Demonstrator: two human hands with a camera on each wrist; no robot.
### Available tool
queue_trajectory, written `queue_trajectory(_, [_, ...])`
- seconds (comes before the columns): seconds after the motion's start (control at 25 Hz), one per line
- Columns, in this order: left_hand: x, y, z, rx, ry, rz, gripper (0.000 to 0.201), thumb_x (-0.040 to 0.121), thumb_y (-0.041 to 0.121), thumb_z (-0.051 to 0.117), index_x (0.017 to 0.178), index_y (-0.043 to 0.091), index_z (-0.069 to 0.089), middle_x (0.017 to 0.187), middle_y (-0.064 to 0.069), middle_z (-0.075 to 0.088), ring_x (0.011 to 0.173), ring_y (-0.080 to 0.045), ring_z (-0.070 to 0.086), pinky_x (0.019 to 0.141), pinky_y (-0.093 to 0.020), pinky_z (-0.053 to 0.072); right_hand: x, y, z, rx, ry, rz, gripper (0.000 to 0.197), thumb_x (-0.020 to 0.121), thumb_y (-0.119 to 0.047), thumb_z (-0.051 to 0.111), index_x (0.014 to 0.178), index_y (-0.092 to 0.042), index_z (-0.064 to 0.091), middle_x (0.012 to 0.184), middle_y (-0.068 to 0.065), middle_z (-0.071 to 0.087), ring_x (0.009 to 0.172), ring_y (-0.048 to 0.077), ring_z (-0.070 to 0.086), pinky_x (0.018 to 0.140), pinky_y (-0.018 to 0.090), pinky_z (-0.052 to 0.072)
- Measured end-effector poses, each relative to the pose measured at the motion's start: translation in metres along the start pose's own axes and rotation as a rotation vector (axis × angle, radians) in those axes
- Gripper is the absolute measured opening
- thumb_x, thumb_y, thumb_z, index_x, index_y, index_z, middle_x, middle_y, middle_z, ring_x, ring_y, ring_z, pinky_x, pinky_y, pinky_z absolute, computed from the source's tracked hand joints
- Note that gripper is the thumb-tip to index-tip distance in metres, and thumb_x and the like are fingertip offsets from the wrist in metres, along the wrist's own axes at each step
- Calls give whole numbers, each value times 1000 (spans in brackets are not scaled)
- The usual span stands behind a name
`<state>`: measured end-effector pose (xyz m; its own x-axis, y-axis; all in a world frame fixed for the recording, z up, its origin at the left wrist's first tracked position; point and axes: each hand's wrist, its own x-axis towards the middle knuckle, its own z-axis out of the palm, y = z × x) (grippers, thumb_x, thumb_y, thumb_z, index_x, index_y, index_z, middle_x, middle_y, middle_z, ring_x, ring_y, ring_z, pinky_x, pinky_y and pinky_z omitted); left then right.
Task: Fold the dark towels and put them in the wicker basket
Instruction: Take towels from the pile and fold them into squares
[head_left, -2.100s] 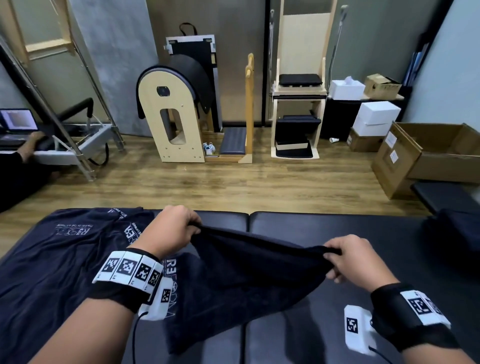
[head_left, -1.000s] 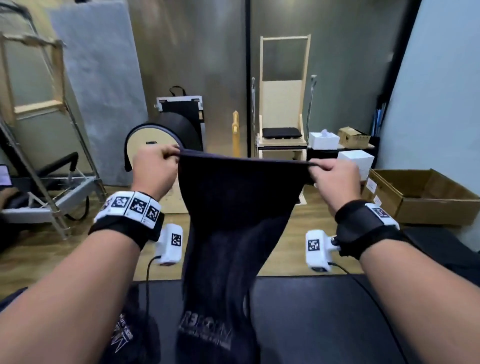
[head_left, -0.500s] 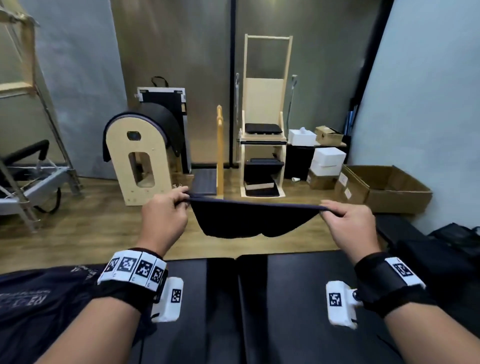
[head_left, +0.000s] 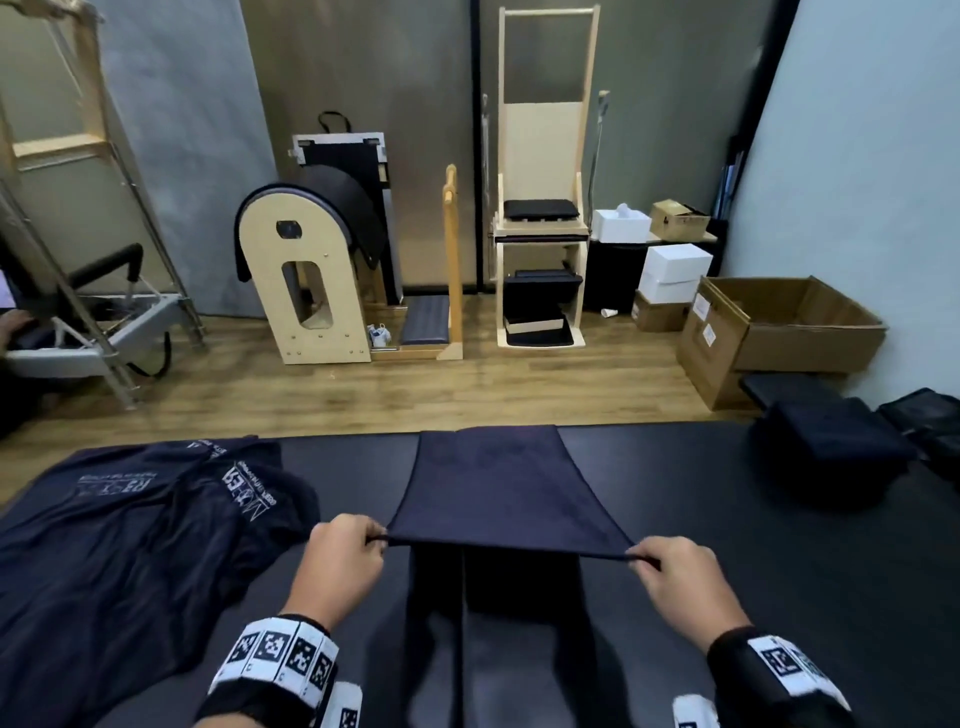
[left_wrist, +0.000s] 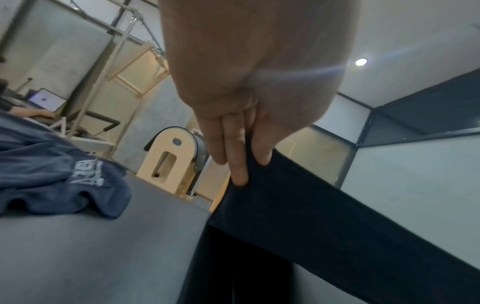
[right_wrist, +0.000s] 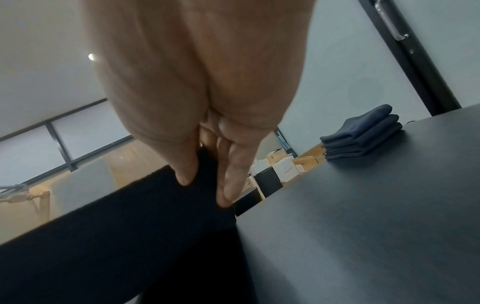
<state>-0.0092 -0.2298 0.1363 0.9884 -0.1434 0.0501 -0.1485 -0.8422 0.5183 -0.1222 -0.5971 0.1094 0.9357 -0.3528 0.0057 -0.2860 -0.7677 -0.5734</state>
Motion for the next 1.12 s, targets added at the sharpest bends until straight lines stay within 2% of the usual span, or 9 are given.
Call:
queue_trajectory(0.08, [-31,2,10,96,-140,-62,15,77,15,63,68,23,72,72,-2,73,84,-25,69,69,-29,51,-24,20,-5,-88,-162,38,22,91,-20,66,76,-35,70,79,-7,73,87,17,71,72,24,48])
queue_trajectory(0.16, [-60,7,10,138,-287,-101,12,73,17,60,69,19,71,67,-1,71,78,-20,69,67,-28,53,-38,31,-11,-10,-350,108,21,93,-13,59,77,-22,68,67,1,73,67,19,74,60,28,54])
queue_trajectory(0.24, [-77,15,5,128,-400,-103,13,72,16,58,71,15,71,58,-1,70,70,-15,70,69,-28,57,-49,33,-21,98,-509,193,17,96,-5,53,83,-9,64,58,11,69,54,26,72,44,31,54])
queue_trajectory(0.4, [-88,30,-1,47,-501,-125,11,80,7,59,73,8,67,57,-7,69,51,-22,71,66,-35,61,-48,40,-40,101,-632,224,16,98,-5,51,85,-7,62,55,10,63,50,23,66,38,29,48])
queue_trajectory(0.6, [-59,36,12,43,-425,-75,15,85,8,58,72,12,65,60,-10,71,49,-21,69,57,-27,58,-26,43,-39,112,-510,216,10,95,-6,54,90,-4,62,56,12,64,48,24,66,40,31,51])
queue_trajectory(0.72, [-15,37,22,62,-375,-37,17,86,11,57,72,16,65,60,-8,70,48,-16,67,61,-31,59,-1,39,-36,120,-359,171,11,92,-6,60,83,-12,65,54,12,67,46,25,67,44,35,56])
queue_trajectory(0.88, [68,34,36,82,-337,11,18,87,14,57,73,20,66,63,-2,70,48,-13,66,65,-35,60,55,25,-36,119,-253,188,16,91,-9,63,80,-16,71,55,11,70,50,28,70,49,32,59])
queue_trajectory(1.04, [139,27,50,113,-324,43,11,86,19,64,84,22,74,83,2,73,86,-22,67,80,-32,55,116,10,-26,174,-127,256,17,92,-2,62,79,-9,70,65,14,73,50,23,71,47,31,57])
queue_trajectory(1.12, [171,25,57,111,-327,60,11,86,18,65,87,20,76,88,-1,74,93,-24,66,79,-30,52,145,6,-17,169,-96,260,18,92,1,61,79,-9,69,70,14,73,51,21,72,44,31,56])
